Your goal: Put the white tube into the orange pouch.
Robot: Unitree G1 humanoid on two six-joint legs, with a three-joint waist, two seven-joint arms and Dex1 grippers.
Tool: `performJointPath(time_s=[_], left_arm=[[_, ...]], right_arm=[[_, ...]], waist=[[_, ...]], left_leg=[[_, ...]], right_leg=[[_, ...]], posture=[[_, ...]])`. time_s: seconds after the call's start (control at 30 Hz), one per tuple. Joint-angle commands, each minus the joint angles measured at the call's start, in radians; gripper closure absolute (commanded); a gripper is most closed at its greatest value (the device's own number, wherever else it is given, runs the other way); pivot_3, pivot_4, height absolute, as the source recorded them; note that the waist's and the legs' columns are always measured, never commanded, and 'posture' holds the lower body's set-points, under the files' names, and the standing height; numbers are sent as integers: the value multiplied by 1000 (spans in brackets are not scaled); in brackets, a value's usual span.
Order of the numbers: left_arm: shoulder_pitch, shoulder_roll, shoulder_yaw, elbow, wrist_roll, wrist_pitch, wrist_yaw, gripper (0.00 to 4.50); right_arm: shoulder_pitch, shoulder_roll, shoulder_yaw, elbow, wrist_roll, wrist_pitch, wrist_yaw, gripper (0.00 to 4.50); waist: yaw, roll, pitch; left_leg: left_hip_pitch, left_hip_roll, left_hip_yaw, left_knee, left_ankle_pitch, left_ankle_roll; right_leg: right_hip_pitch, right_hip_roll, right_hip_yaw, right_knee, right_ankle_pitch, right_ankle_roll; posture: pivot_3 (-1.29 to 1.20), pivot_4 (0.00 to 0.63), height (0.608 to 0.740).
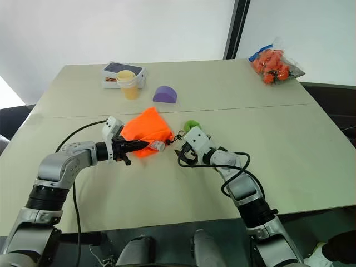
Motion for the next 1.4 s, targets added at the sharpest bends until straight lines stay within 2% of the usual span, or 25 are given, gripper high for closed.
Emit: performJointPath(time_s=[0.03, 0.07, 0.13, 0.2, 0.27, 0.4, 0.43, 0.77, 0.93, 1.17, 1.37, 1.4], left_arm=[[4, 3, 8, -42, 3, -20, 7, 4500], [5, 1, 7, -44, 4, -21, 9, 4500], [5, -3, 7, -47, 2, -20, 12, 4500], [4, -5, 7, -48, -1, -20, 14, 4500], [3, -7, 7, -49, -4, -19, 16, 4500], [4, -12, 6, -56, -13, -11, 13, 4500], [5, -13, 6, -59, -14, -9, 13, 4500], [17, -23, 10, -80, -21, 4, 21, 4500], [22, -31, 11, -83, -18, 2, 29, 4500], [40, -28, -22, -86, 12, -22, 24, 4500], [54, -23, -49, -88, 32, -35, 14, 4500], [61, -20, -47, -96, 12, -21, -4, 4231]], right_arm=[[-5, -9, -3, -47, 13, -24, 41, 32], [0, -11, -1, -58, 18, -20, 53, 32], [39, -25, 16, -126, 72, 11, 132, 556], [56, -25, 32, -163, 80, 29, 156, 1346], [51, 5, 41, -169, 74, 63, 129, 2344], [5, 91, 99, -90, -21, 76, 15, 4357], [-10, 110, 105, -61, -38, 67, -8, 4444], [-112, 237, 117, 93, -55, 6, -58, 4444], [-104, 243, 102, 77, -45, -1, -48, 4444], [13, 34, 24, -107, 11, 65, 86, 4444], [1, -29, -46, -86, -1, 33, 61, 1765], [-18, -35, -40, -40, -27, 9, 46, 1732]], waist=[[0, 0, 0], [0, 0, 0], [0, 0, 0], [0, 0, 0], [-3, 0, 0], [-2, 0, 0], [-1, 0, 0], [-2, 0, 0], [-1, 0, 0], [2, 0, 0], [-4, 0, 0], [-3, 0, 0]], left_leg=[[0, 0, 0, 0, 0, 0], [0, 0, 0, 0, 0, 0], [0, 0, 0, 0, 0, 0], [0, 0, 0, 0, 0, 0], [0, 0, 0, 0, 0, 0], [1, 0, -1, 0, 0, 0], [1, 0, -1, 0, 0, 0], [0, 0, 0, -1, 0, 0], [0, 0, 0, -1, 0, 0], [0, 0, 0, 0, 0, 0], [1, 1, 0, -1, 0, 0], [1, 1, -1, -2, 0, 0]], right_leg=[[0, 0, 0, 0, 0, 0], [0, 0, 0, 0, 0, 0], [0, 0, 0, 0, 0, 0], [0, 0, 0, 0, 0, 0], [0, 0, 0, 0, 0, 0], [-1, 0, 0, 1, 0, -1], [-1, 0, 0, 1, 0, -1], [-1, 0, 0, -1, 1, -1], [0, 0, 0, 0, 1, -1], [2, -1, 0, -4, 1, -1], [1, 1, 0, -2, 1, -1], [0, 1, 0, -2, 1, -1]], posture=[[0, 150, 723], [0, 150, 723], [0, 150, 723], [0, 150, 723], [0, 150, 723], [0, 150, 723], [0, 150, 723], [0, 150, 723], [0, 150, 723], [0, 150, 723], [0, 150, 723], [0, 150, 723]])
